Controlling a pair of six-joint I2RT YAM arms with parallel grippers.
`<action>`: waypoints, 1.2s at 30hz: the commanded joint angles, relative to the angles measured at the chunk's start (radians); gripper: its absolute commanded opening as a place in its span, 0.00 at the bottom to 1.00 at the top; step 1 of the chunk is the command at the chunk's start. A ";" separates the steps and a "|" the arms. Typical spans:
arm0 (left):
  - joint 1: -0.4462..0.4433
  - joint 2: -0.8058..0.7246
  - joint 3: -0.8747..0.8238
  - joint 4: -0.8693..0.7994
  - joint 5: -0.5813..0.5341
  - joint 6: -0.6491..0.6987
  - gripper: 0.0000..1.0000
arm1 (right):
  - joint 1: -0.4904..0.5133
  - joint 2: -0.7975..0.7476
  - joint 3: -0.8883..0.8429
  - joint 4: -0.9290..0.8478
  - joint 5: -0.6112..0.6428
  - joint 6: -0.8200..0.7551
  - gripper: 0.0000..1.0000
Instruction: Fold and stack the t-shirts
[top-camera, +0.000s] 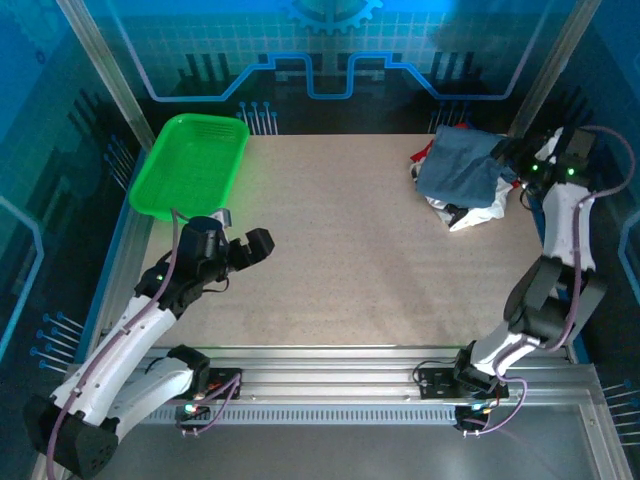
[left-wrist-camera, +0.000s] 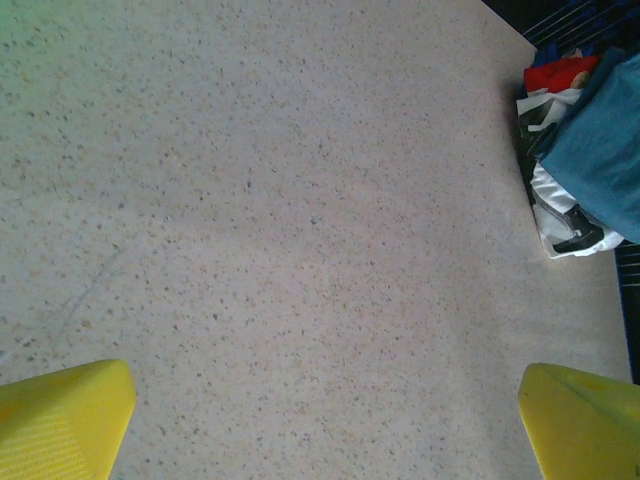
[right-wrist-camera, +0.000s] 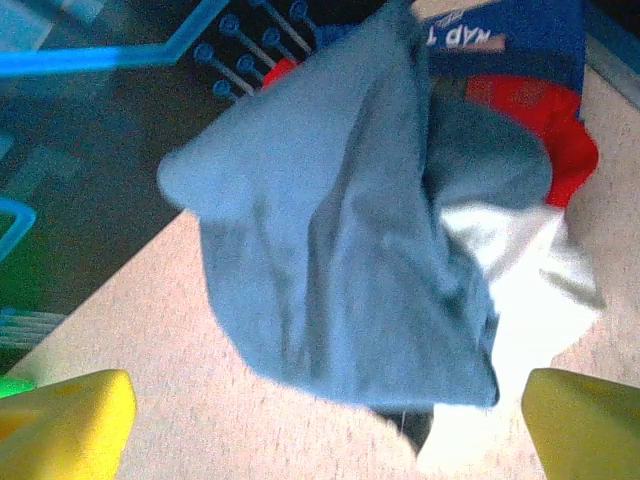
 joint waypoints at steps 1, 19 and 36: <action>0.021 -0.005 0.044 0.011 -0.070 0.087 0.99 | 0.077 -0.167 -0.169 -0.007 0.064 -0.083 1.00; 0.364 -0.025 -0.459 0.693 -0.237 0.434 0.99 | 0.496 -0.513 -1.011 0.853 0.504 -0.291 1.00; 0.381 0.713 -0.470 1.597 -0.028 0.656 0.99 | 0.534 -0.243 -1.137 1.344 0.650 -0.416 1.00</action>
